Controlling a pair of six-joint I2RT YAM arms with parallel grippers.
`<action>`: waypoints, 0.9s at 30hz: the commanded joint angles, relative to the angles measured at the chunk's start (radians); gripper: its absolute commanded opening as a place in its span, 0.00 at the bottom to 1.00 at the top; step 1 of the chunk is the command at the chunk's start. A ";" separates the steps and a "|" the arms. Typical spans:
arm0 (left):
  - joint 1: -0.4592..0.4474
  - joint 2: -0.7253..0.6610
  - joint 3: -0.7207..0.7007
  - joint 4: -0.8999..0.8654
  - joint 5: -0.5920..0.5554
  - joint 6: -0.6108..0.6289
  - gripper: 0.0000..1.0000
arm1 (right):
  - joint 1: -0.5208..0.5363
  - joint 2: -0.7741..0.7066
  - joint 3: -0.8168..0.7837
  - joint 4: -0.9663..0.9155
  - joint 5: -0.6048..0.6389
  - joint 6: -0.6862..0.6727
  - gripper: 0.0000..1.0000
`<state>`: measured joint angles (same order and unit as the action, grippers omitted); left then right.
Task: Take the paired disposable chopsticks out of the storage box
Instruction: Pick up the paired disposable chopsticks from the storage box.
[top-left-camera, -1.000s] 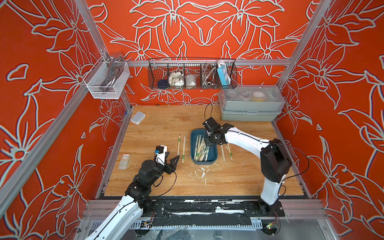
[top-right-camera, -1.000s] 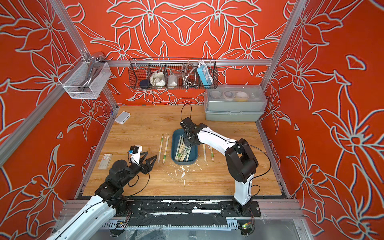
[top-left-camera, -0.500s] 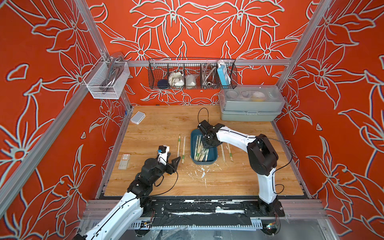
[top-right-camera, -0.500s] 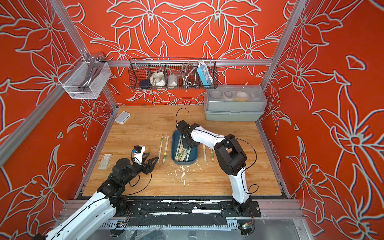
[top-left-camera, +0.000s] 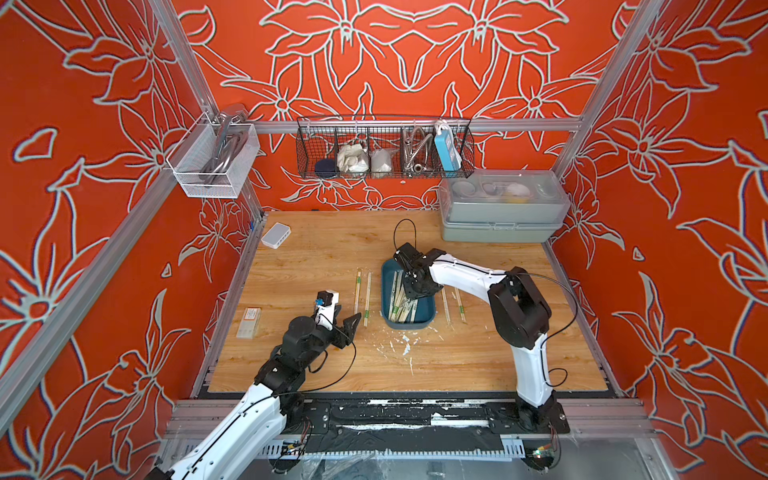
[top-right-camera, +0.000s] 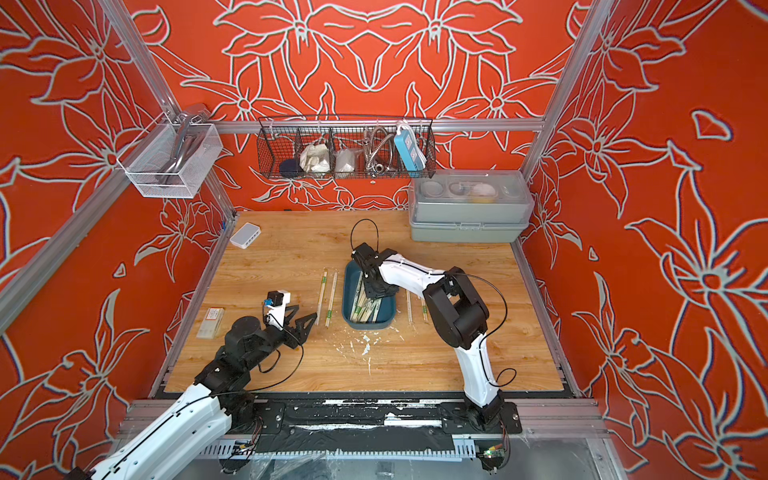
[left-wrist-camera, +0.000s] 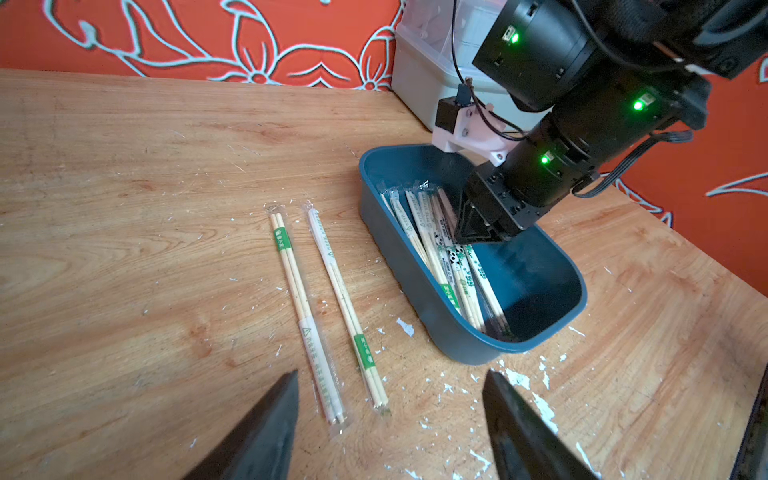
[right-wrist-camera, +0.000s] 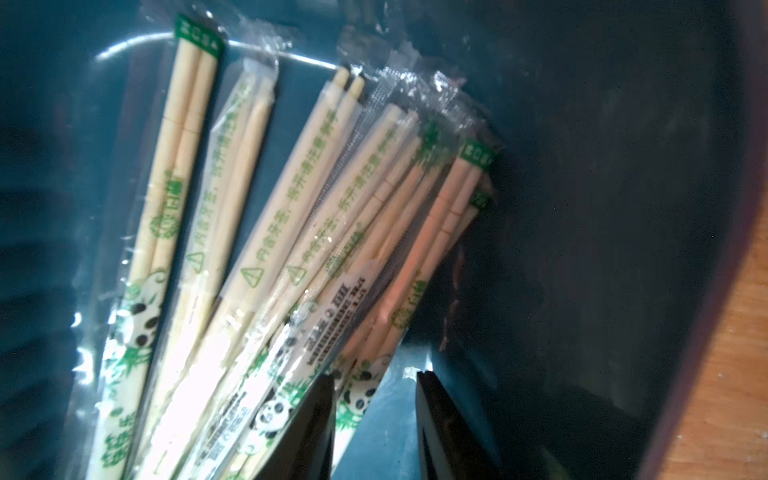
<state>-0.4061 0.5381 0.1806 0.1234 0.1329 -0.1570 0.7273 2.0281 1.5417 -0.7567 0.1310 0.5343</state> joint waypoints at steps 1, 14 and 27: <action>-0.002 -0.003 0.016 0.031 -0.004 0.010 0.70 | 0.009 0.030 0.026 -0.029 0.025 0.036 0.37; -0.003 0.023 0.029 0.026 -0.014 0.016 0.70 | 0.009 0.066 0.015 0.050 -0.024 0.055 0.27; -0.005 0.024 0.032 0.019 -0.019 0.020 0.71 | 0.010 0.007 0.011 0.056 -0.014 0.055 0.13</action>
<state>-0.4061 0.5632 0.1833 0.1287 0.1177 -0.1524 0.7296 2.0777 1.5455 -0.6971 0.1108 0.5797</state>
